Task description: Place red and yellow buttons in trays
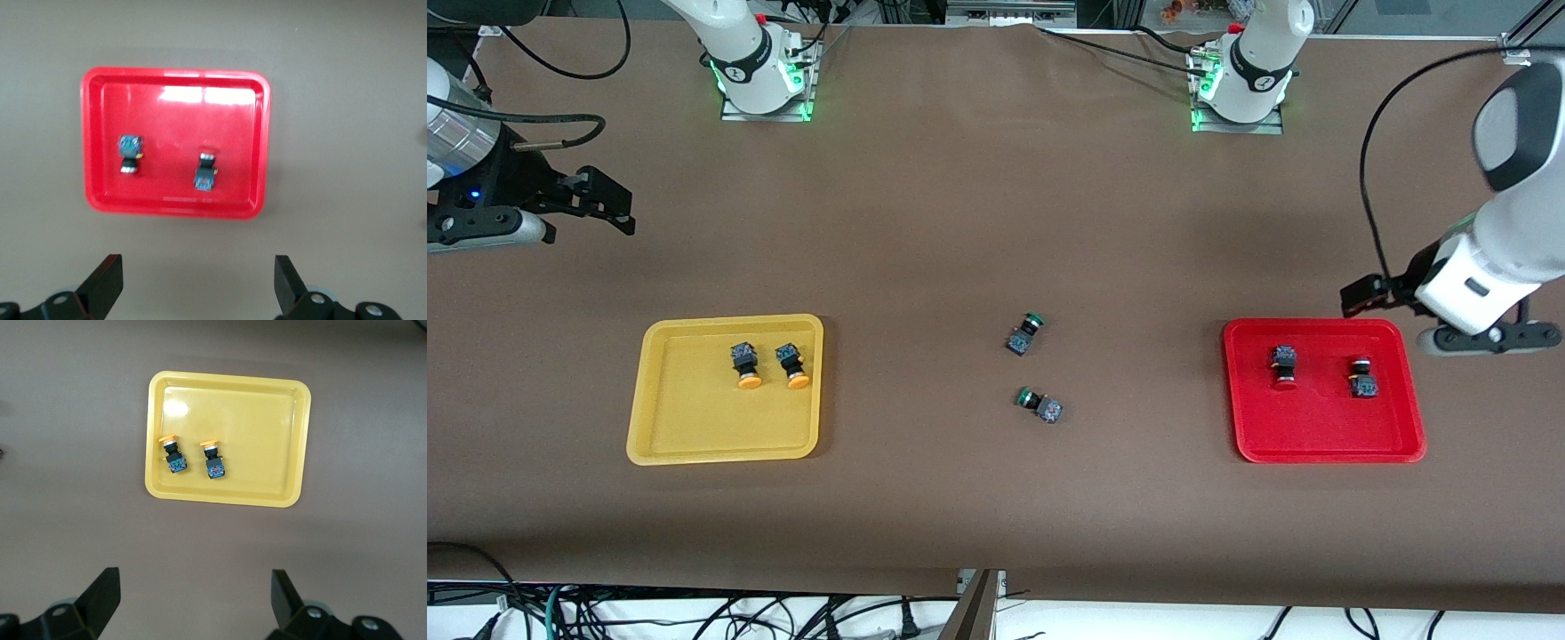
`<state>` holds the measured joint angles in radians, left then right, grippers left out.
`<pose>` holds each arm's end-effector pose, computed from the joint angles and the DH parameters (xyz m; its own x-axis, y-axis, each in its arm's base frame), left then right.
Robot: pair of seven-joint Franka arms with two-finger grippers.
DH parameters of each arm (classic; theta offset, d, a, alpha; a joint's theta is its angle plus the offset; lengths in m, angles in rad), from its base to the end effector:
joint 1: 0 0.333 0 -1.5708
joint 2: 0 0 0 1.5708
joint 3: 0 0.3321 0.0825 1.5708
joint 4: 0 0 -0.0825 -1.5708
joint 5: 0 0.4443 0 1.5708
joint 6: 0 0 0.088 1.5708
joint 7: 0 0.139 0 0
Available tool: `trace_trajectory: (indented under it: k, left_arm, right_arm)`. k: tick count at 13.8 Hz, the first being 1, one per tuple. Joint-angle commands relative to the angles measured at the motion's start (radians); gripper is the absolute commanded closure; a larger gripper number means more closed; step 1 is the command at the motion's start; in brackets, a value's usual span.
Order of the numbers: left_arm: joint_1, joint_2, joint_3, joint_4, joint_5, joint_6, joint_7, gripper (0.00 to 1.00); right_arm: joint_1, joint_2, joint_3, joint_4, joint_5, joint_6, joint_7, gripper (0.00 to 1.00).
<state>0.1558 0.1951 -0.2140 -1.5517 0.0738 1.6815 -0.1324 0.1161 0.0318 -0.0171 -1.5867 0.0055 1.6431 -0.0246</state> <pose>0.6752 -0.0201 0.5045 0.9961 0.0674 -0.0561 0.0653 -0.9971 -0.0393 0.6290 0.0633 0.5867 0.9921 0.1229 0.0247 0.1230 -0.9924 -0.0044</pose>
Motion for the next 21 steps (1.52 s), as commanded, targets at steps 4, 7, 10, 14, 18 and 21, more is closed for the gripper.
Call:
trace_trajectory:
  k: [4,7,10,14,18,21]
  left_arm:
    - [-0.004,-0.084,0.018,0.044,-0.073,-0.149,0.005,0.0]
    - [-0.01,-0.105,0.065,0.038,-0.112,-0.16,0.007,0.0]
    - [0.001,-0.091,0.064,0.048,-0.111,-0.174,0.008,0.0]
    - [0.001,-0.066,0.062,0.079,-0.095,-0.174,0.008,0.0]
    - [0.011,-0.055,0.064,0.079,-0.095,-0.174,0.008,0.0]
    - [0.005,-0.055,0.064,0.079,-0.097,-0.174,0.008,0.0]
  right_arm:
    - [-0.01,0.007,0.009,0.025,-0.001,-0.022,0.002,0.0]
    - [-0.012,0.007,0.009,0.025,-0.001,-0.022,0.002,0.0]
    - [-0.01,0.007,0.009,0.025,-0.001,-0.022,0.002,0.0]
    - [-0.01,0.007,0.009,0.025,-0.001,-0.022,0.003,0.0]
    - [-0.01,0.007,0.009,0.025,-0.001,-0.022,0.003,0.0]
    - [-0.01,0.007,0.009,0.025,-0.001,-0.022,0.003,0.0]
